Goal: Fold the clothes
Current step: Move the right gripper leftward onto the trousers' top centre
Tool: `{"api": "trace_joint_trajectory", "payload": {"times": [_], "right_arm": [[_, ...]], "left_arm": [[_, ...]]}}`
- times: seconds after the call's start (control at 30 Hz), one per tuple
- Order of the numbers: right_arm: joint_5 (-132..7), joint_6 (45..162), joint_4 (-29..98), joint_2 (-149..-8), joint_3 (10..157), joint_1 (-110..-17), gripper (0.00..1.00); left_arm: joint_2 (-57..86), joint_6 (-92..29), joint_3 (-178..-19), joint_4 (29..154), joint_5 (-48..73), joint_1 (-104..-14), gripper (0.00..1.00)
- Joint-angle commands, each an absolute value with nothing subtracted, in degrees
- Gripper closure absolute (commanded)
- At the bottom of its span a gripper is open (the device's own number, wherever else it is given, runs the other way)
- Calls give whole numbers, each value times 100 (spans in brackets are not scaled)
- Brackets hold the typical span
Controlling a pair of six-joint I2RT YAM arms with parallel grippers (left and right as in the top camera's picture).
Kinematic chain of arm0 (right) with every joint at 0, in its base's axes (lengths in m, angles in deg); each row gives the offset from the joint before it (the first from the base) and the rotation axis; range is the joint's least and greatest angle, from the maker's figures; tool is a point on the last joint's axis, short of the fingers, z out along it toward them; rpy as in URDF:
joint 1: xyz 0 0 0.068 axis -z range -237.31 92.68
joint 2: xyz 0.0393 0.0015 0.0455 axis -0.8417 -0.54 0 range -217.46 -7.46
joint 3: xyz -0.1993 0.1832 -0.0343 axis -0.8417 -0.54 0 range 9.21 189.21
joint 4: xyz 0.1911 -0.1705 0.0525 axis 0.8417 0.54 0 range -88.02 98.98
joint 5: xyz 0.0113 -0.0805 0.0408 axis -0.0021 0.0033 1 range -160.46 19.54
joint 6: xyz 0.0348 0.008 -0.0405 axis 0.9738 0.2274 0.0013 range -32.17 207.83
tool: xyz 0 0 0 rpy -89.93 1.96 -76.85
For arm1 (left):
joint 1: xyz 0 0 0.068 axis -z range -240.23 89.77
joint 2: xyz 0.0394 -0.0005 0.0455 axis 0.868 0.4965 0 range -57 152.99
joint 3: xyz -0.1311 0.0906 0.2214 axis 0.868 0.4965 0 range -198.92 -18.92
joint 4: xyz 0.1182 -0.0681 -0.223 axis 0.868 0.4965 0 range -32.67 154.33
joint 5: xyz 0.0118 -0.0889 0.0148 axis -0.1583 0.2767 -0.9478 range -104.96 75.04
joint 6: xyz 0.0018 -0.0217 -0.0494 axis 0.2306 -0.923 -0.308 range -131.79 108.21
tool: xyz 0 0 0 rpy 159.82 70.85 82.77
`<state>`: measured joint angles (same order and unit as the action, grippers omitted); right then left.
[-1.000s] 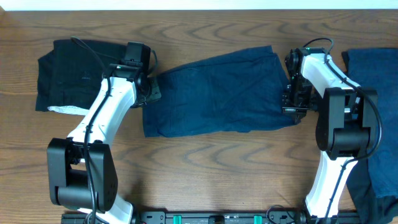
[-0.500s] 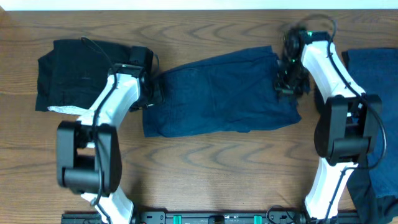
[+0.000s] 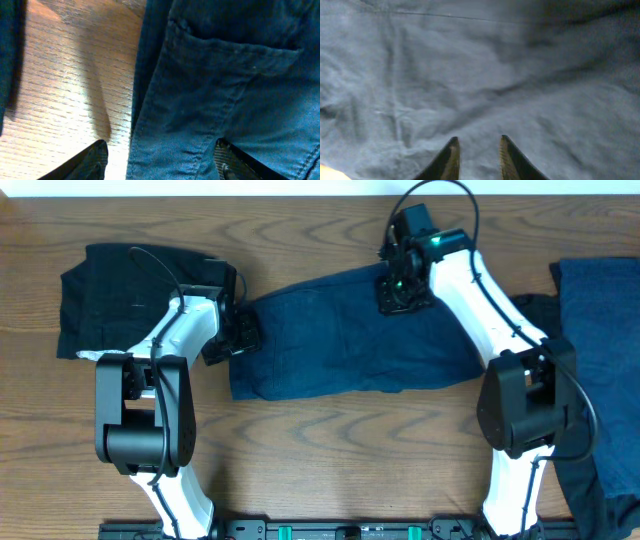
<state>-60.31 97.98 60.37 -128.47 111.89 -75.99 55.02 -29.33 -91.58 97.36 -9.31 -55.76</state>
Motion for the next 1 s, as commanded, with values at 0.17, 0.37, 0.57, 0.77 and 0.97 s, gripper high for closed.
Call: {"api": "trace_joint_trajectory", "payload": {"times": [0.17, 0.37, 0.57, 0.77, 0.97], "right_arm": [[-5886, 10156, 5880, -12947, 11134, -7879, 99], [-4855, 10156, 5591, -12947, 11132, -8045, 99], [-5170, 10159, 5434, -12947, 11027, -8336, 99], [-5325, 10368, 5012, -12947, 10638, -8456, 99], [-5360, 10521, 4472, -12947, 10218, -8410, 99]], "left_arm": [[5574, -2839, -9125, 9734, -653, -5594, 25], [5574, -2927, -9123, 9732, -653, -5594, 24], [5574, -2988, -9060, 9717, -656, -5594, 24], [5577, -2990, -8762, 9441, -653, -5594, 24], [5577, -3010, -8684, 9428, -653, -5594, 23]]}}
